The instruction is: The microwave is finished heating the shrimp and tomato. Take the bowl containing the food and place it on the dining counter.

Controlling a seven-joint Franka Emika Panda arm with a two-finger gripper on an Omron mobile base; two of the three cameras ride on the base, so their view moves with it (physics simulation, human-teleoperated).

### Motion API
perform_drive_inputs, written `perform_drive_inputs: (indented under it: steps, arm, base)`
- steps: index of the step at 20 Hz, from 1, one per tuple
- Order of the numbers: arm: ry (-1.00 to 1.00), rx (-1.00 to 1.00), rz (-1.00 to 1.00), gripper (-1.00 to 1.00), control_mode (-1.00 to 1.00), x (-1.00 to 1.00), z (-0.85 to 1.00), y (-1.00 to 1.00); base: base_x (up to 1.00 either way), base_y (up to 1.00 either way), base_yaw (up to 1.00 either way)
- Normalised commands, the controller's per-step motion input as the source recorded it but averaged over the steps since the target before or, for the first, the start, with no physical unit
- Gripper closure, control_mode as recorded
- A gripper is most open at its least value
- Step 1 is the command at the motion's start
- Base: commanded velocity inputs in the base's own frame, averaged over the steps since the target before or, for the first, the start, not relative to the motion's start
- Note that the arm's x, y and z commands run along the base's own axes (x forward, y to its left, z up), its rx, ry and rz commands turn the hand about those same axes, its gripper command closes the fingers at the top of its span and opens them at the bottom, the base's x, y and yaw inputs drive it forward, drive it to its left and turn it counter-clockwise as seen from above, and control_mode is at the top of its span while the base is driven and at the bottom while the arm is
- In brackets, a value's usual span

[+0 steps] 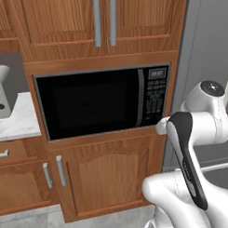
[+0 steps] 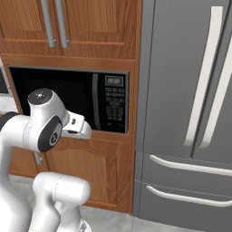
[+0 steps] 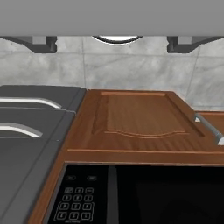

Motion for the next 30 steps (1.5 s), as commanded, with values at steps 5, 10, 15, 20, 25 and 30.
perform_drive_inputs:
  steps: [5,10,15,20,25,30]
  arm:
    - [-0.08,0.0,-0.01,-1.0,-1.0,0.19,0.06,0.0]
    - [-0.1,0.0,-0.01,-1.0,-1.0,0.26,0.07,0.0]
    - [-0.16,0.0,-0.01,-1.0,-1.0,0.33,0.15,0.0]
    - [-0.23,0.0,-0.04,-1.0,-1.0,0.23,0.2,0.0]
    - [-0.18,0.0,-0.04,-1.0,-1.0,0.46,0.08,0.0]
    - [-0.1,0.0,-0.02,-1.0,-1.0,0.62,0.0,0.0]
  base:
    - [0.0,0.0,0.0]
    - [0.0,0.0,0.0]
    - [0.0,0.0,0.0]
    - [0.0,0.0,0.0]
    - [0.0,0.0,0.0]
    - [0.0,0.0,0.0]
